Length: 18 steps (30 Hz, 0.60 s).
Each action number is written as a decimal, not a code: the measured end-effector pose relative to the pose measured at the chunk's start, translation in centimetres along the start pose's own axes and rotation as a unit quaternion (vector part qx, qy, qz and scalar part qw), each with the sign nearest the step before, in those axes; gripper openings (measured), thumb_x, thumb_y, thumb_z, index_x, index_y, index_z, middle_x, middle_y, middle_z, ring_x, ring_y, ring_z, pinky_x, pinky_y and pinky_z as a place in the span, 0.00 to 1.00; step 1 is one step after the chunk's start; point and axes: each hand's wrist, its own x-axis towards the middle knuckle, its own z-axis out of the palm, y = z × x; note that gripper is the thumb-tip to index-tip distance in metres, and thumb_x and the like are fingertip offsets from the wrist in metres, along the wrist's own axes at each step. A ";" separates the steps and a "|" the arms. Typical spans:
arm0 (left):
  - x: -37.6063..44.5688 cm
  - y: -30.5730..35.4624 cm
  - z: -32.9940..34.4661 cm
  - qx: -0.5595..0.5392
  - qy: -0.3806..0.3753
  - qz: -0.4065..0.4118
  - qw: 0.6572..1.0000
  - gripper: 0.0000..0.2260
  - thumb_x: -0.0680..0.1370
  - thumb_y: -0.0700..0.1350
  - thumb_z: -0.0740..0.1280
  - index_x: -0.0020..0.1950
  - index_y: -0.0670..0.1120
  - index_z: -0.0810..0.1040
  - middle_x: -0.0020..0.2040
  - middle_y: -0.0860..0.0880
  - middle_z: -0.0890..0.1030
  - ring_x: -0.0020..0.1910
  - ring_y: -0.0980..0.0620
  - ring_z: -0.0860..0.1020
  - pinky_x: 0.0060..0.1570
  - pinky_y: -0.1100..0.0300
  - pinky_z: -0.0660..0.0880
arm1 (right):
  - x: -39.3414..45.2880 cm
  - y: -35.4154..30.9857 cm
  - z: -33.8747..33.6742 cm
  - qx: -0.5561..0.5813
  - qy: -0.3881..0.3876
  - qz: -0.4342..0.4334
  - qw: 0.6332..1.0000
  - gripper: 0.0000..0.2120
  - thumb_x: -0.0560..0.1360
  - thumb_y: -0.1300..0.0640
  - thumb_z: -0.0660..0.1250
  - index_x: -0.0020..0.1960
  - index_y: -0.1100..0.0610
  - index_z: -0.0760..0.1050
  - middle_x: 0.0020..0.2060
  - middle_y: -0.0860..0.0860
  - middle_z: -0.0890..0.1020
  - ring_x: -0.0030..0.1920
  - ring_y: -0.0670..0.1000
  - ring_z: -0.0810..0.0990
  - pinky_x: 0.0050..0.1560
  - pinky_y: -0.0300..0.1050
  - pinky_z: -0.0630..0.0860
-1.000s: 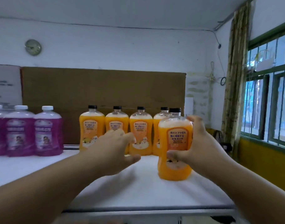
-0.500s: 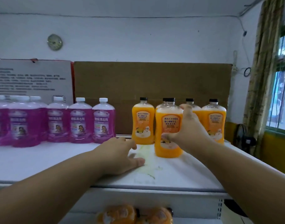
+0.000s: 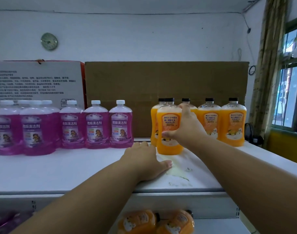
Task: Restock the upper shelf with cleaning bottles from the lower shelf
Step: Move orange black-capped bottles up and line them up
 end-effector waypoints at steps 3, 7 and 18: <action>0.0 0.0 -0.1 0.003 0.000 0.001 1.000 0.38 0.72 0.76 0.55 0.72 0.51 0.70 0.70 0.46 0.73 0.68 0.43 0.69 0.65 0.44 0.70 | 0.3 -0.3 0.8 -0.012 0.012 -0.003 1.000 0.53 0.63 0.40 0.79 0.77 0.47 0.49 0.67 0.56 0.69 0.61 0.56 0.76 0.55 0.51 0.78; 0.1 0.0 0.0 0.009 0.000 0.005 1.000 0.38 0.72 0.76 0.54 0.71 0.50 0.71 0.69 0.46 0.74 0.67 0.43 0.70 0.63 0.45 0.70 | 0.6 -0.5 1.7 -0.018 0.022 -0.007 1.000 0.52 0.64 0.40 0.79 0.76 0.46 0.50 0.66 0.56 0.69 0.60 0.56 0.76 0.52 0.49 0.78; 0.3 -0.1 0.0 0.008 -0.004 0.021 1.000 0.36 0.73 0.76 0.53 0.69 0.53 0.72 0.69 0.50 0.74 0.67 0.44 0.69 0.59 0.45 0.68 | 0.2 0.0 2.5 -0.013 0.023 -0.032 0.999 0.53 0.66 0.38 0.76 0.76 0.41 0.44 0.67 0.55 0.70 0.61 0.57 0.76 0.55 0.54 0.79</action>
